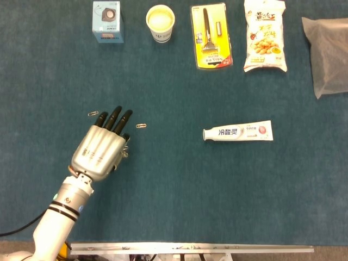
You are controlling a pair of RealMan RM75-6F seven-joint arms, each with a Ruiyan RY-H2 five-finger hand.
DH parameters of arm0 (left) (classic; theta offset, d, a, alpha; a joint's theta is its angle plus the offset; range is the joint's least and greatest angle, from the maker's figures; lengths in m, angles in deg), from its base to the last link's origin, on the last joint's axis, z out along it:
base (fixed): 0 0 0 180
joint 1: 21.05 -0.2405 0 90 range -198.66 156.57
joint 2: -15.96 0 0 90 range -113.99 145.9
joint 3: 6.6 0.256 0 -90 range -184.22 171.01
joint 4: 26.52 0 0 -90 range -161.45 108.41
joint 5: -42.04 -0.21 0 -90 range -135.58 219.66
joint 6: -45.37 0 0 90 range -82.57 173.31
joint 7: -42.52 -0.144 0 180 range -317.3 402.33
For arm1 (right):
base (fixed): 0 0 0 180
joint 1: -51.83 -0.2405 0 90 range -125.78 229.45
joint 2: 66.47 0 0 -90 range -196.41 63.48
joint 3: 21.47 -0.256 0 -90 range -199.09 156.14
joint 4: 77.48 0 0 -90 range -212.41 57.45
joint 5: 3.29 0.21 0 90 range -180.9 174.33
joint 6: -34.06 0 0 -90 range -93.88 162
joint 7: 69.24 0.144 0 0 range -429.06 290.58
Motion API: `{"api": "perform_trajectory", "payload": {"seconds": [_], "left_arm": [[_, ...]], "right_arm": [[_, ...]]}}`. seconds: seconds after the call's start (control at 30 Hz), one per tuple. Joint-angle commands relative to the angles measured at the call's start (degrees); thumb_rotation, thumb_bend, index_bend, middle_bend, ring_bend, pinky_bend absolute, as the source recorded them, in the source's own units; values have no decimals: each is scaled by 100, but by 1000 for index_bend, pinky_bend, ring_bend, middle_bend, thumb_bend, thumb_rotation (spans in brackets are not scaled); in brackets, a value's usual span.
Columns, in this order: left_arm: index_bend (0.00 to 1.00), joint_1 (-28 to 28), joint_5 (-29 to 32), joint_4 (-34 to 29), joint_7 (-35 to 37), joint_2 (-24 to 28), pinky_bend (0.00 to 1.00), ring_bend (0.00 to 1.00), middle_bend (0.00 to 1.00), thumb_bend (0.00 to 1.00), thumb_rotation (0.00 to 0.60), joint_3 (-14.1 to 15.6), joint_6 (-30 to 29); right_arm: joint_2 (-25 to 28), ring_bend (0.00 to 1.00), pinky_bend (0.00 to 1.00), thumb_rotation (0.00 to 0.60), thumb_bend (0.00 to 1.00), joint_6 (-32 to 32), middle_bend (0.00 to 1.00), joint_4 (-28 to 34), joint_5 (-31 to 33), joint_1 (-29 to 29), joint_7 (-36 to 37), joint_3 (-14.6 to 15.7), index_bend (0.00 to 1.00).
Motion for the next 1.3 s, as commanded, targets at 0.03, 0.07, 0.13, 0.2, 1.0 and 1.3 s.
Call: {"api": "perform_trajectory", "payload": {"seconds": [0.03,0.07,0.13,0.2,1.0,1.3], "left_arm": [[552,47,114,86,-41,-73,154,0,91,375,600,-82,64],[552,69,166,124,-47,-103,154,0,91,375,600,-120,90],[552,99,237,183,-52,-139,154,0,91,375,600,-170,127],[552,132,303,246,-48,-171,154,0,91,375,600,-215,165],[552,280,612,424,-1,-199,154,0,91,375,600,-409,199],[552,406,1087,740,144,-193,154,0,91,375,600,-676,284]], "right_arm": [[3,137,326,600,329,-4,167,0,-5,2,5,2,248],[5,137,326,600,329,-7,167,-2,-6,2,10,1,248],[6,137,326,600,329,-8,167,-5,-1,5,20,0,248],[8,137,326,600,330,-8,167,-7,5,5,26,-3,248],[19,137,326,600,329,7,167,7,16,6,29,-1,248],[23,137,326,600,329,31,167,0,44,1,48,-6,248]]}}
